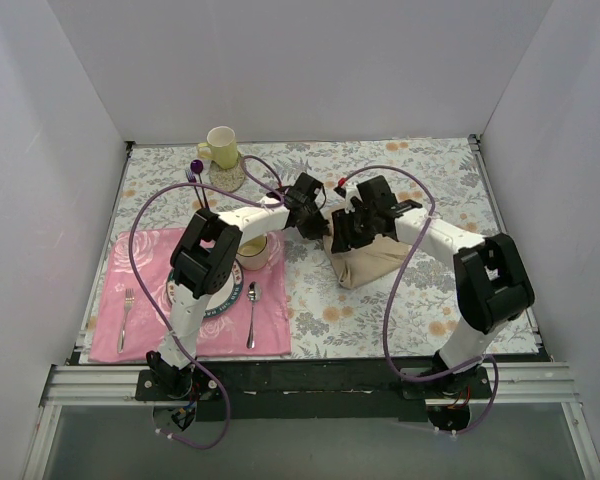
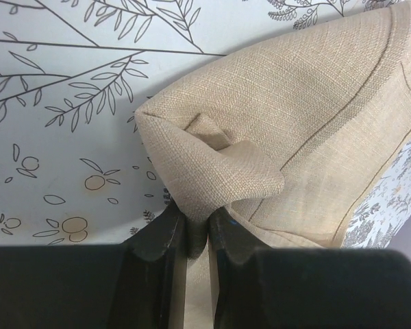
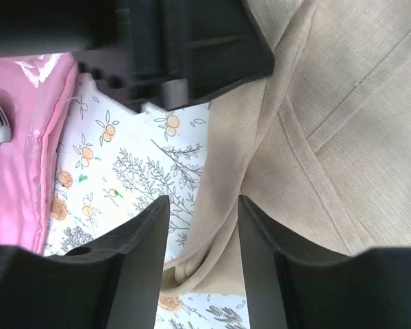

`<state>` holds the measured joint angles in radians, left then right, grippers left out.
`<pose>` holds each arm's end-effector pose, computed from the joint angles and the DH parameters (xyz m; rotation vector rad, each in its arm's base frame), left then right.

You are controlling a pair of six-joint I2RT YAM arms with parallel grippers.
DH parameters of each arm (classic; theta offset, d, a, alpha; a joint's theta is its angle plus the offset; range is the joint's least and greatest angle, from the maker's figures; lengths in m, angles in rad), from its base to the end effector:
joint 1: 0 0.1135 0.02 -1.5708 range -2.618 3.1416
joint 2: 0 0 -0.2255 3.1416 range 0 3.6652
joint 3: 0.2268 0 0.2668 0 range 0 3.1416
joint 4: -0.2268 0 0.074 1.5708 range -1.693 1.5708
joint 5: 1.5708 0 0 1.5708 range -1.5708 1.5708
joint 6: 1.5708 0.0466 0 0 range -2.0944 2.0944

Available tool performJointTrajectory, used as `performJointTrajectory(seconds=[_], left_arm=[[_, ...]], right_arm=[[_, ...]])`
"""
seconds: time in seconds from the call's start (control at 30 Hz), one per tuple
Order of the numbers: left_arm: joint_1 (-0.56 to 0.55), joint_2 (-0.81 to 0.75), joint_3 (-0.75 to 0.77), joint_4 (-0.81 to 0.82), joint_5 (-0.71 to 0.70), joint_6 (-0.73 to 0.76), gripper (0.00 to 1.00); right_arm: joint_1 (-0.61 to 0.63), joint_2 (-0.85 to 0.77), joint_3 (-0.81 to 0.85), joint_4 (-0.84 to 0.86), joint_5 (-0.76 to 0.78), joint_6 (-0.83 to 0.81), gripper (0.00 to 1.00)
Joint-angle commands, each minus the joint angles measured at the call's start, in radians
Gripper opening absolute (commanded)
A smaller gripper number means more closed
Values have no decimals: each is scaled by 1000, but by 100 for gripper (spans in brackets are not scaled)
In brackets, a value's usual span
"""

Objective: Fold the napkin, place the utensils inside, and roll it up
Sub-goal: Roll the napkin with the utensil

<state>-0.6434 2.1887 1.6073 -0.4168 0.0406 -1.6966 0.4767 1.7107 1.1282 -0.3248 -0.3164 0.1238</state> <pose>0.3718 -0.2812 0.1033 -1.4167 2.4708 -0.7946 0.3260 0.1847 0.1507 -0.5798 2.4613 0.6420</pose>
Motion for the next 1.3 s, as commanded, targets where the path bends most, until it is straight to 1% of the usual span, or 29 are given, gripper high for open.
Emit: performJointTrajectory(seconds=[0.0, 0.03, 0.07, 0.27, 0.37, 0.57, 0.63, 0.67, 0.73, 0.77, 0.83, 0.87, 0.93, 0.97, 1.0, 1.1, 1.17, 1.23, 1.27], left_arm=[[11, 28, 11, -102, -42, 23, 0], [11, 23, 8, -103, -42, 22, 0], [11, 23, 8, -103, -12, 22, 0], [13, 23, 11, -117, 2, 22, 0], [17, 26, 11, -122, 21, 15, 0], [25, 31, 16, -123, 56, 14, 0], [28, 32, 17, -122, 68, 24, 0], [30, 32, 19, -123, 70, 28, 0], [31, 34, 22, -123, 85, 46, 0], [37, 36, 22, -125, 94, 55, 0], [40, 37, 22, -120, 105, 72, 0], [42, 40, 22, -122, 105, 86, 0], [47, 46, 16, -126, 110, 84, 0], [53, 49, 11, -125, 117, 68, 0], [54, 48, 5, -113, 128, 57, 0], [56, 51, -10, -105, 142, 19, 0], [56, 49, -10, -105, 140, 6, 0], [57, 49, -3, -105, 142, -1, 0], [57, 49, -3, -106, 142, -5, 0]], right_arm=[[65, -57, -39, 13, 243, -13, 57], [71, -53, -39, 16, 250, -10, 60], [85, -46, -33, 21, 257, -7, 62], [120, 46, 11, 24, 278, 2, 63], [143, 78, 25, 35, 292, 2, 60], [152, 112, 2, 79, 283, 22, 49], [148, 130, 1, 69, 281, 30, 33], [146, 135, -5, 72, 267, 31, 18], [120, 130, -43, 93, 226, 33, 9], [103, 127, -56, 116, 159, 33, 2], [61, 129, -86, 138, 78, 4, 1], [44, 135, -88, 145, -6, -10, 7], [13, 142, -70, 107, -35, -56, 21], [13, 130, -61, 95, -36, -70, 35], [13, 119, -54, 64, -30, -76, 41], [31, 46, -21, 9, -1, -81, 52], [56, -20, -8, -19, 87, -73, 57], [80, -57, -8, -49, 157, -70, 59], [91, -89, -13, -54, 219, -70, 60]])
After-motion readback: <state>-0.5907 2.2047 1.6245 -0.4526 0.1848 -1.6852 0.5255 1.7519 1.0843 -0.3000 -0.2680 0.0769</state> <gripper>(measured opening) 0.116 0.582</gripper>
